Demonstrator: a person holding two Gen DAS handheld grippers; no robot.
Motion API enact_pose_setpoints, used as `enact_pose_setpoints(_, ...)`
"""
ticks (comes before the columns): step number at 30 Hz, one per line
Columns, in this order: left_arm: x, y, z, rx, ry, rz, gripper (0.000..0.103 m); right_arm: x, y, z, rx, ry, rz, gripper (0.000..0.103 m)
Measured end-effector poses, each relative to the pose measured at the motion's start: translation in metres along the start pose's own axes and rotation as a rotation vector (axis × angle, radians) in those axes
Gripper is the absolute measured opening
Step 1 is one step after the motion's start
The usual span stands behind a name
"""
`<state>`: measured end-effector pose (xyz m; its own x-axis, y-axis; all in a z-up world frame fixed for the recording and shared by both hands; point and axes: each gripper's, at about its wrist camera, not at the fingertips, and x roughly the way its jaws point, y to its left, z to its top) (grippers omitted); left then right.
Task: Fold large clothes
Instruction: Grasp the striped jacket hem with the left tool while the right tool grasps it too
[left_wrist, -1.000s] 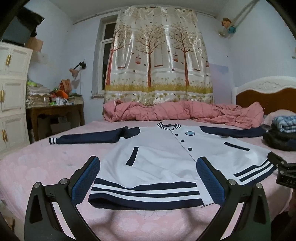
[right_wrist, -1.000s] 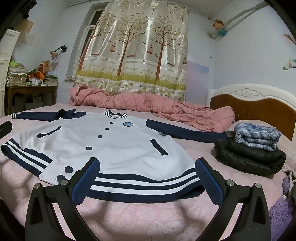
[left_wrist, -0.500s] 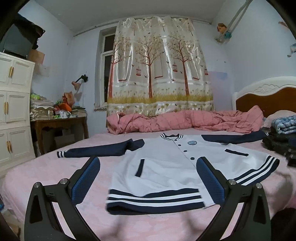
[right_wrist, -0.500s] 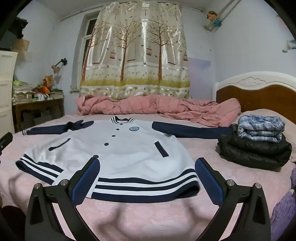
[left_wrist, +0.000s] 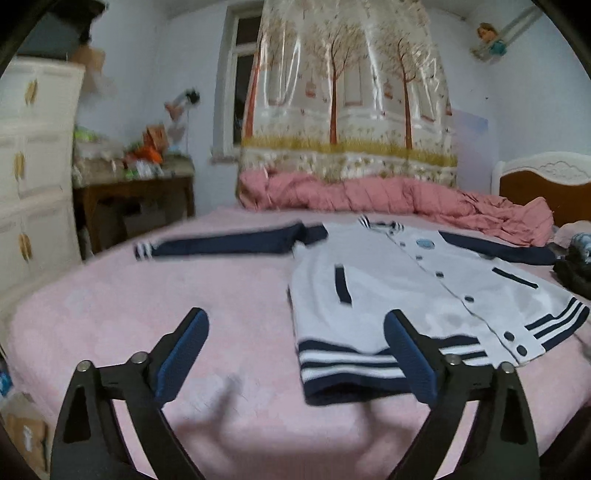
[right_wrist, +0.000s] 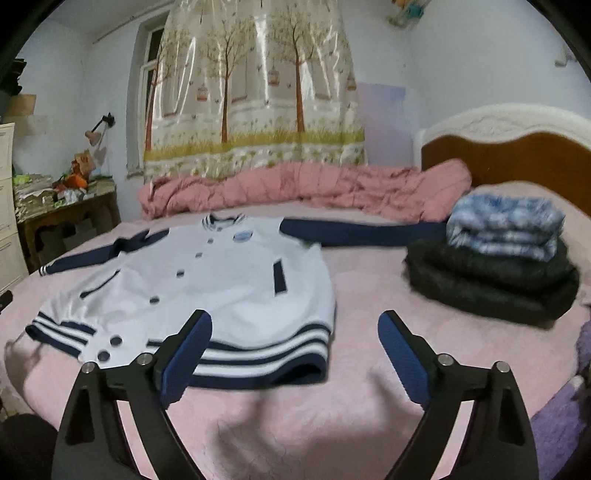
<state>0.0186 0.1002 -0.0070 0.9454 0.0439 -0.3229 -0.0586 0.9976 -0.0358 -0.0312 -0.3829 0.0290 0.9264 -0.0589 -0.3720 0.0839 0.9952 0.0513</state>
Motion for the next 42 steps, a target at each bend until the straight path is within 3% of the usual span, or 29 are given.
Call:
enact_pose_setpoints(4,0.024,-0.006,-0.015,-0.036,0.103,-0.058,0.077,0.023,0.008,-0.019,0.002,0.060,0.053,0.082)
enact_pose_setpoints(9,0.031,-0.029,-0.030,-0.052,0.177,-0.134,0.076,0.044,0.026,-0.036,0.038,0.164,0.249,0.073)
enact_pose_setpoints(12,0.038,-0.039,-0.040,-0.047,0.229,-0.087,0.075,0.052,0.038,-0.043,0.050,0.247,0.372,0.067)
enact_pose_setpoints(15,0.028,-0.049,-0.046,-0.001,0.234,-0.108,0.075,0.056,0.045,-0.051,0.042,0.294,0.389,0.066)
enact_pose_setpoints(18,0.023,-0.047,-0.052,-0.047,0.297,-0.190,0.074,0.063,0.042,-0.056,0.059,0.328,0.400,0.064)
enact_pose_setpoints(22,0.020,-0.049,-0.051,-0.055,0.326,-0.243,0.074,0.069,0.038,-0.052,0.074,0.353,0.428,0.063)
enact_pose_setpoints(26,0.048,-0.045,-0.045,-0.182,0.369,-0.293,0.089,0.082,0.044,-0.050,0.072,0.374,0.435,0.063)
enact_pose_setpoints(31,0.066,-0.048,-0.038,-0.211,0.368,-0.297,0.091,0.094,0.051,-0.047,0.056,0.361,0.424,0.063)
enact_pose_setpoints(32,0.069,-0.049,-0.037,-0.211,0.365,-0.290,0.087,0.097,0.052,-0.046,0.055,0.359,0.425,0.063)
enact_pose_setpoints(34,0.069,-0.049,-0.033,-0.207,0.343,-0.253,0.045,0.101,0.051,-0.043,0.065,0.356,0.428,0.061)
enact_pose_setpoints(35,0.069,-0.047,-0.033,-0.217,0.341,-0.263,0.019,0.103,0.050,-0.041,0.071,0.347,0.418,0.056)
enact_pose_setpoints(37,0.067,-0.039,-0.033,-0.271,0.330,-0.337,0.011,0.102,0.050,-0.037,0.073,0.332,0.395,0.044)
enact_pose_setpoints(42,0.066,-0.036,-0.016,-0.249,0.318,-0.370,0.007,0.097,0.054,-0.020,0.042,0.289,0.348,0.021)
